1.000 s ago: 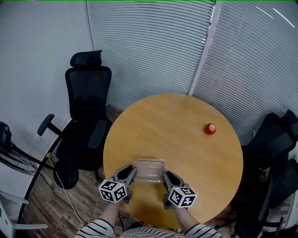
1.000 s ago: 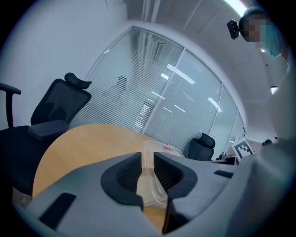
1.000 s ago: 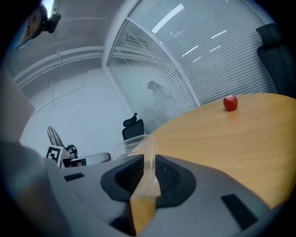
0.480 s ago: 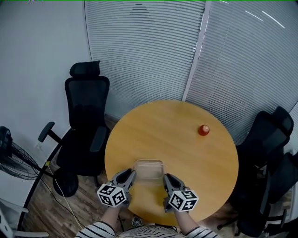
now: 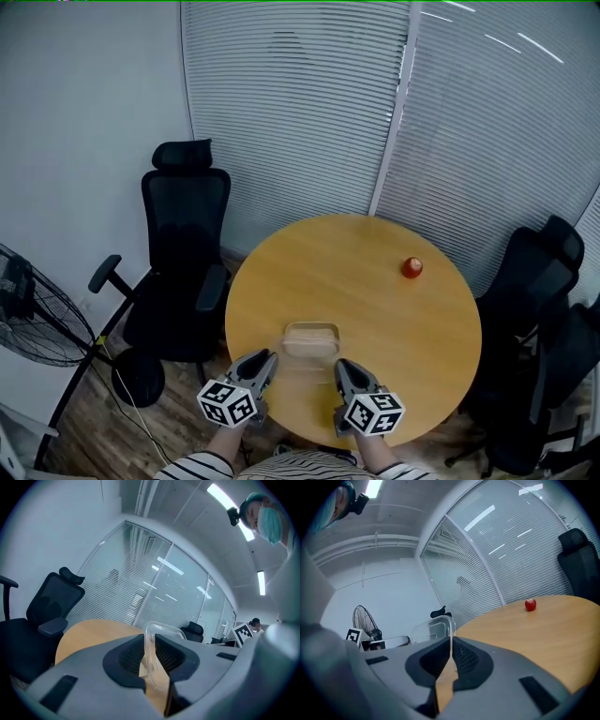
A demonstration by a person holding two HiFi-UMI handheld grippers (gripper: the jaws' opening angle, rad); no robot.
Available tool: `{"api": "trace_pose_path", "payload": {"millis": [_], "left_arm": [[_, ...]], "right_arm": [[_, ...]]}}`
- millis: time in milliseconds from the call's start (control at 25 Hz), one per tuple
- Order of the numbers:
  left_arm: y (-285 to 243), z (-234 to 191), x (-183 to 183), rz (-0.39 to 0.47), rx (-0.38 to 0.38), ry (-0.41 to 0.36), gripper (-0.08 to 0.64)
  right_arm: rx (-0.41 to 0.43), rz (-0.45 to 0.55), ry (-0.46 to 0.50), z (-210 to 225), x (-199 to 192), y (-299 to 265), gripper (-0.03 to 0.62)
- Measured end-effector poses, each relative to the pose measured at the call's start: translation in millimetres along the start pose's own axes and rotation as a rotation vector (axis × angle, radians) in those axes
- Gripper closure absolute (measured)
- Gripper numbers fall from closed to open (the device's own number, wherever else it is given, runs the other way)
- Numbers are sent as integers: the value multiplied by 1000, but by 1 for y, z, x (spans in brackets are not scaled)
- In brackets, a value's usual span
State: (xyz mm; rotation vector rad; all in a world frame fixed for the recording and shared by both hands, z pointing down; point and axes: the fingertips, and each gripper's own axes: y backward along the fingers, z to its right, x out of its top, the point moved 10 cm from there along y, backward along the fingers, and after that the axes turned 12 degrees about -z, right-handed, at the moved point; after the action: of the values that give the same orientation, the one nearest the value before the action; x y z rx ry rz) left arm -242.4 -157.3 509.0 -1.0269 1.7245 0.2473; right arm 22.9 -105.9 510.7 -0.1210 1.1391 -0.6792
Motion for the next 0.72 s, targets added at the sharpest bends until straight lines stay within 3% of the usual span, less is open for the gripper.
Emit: {"api": "trace_pose_path", "payload": {"millis": [720], "left_arm": [[68, 16, -31, 29, 29, 14, 472]], "right_arm": [[41, -23, 57, -42, -30, 27, 555]]}}
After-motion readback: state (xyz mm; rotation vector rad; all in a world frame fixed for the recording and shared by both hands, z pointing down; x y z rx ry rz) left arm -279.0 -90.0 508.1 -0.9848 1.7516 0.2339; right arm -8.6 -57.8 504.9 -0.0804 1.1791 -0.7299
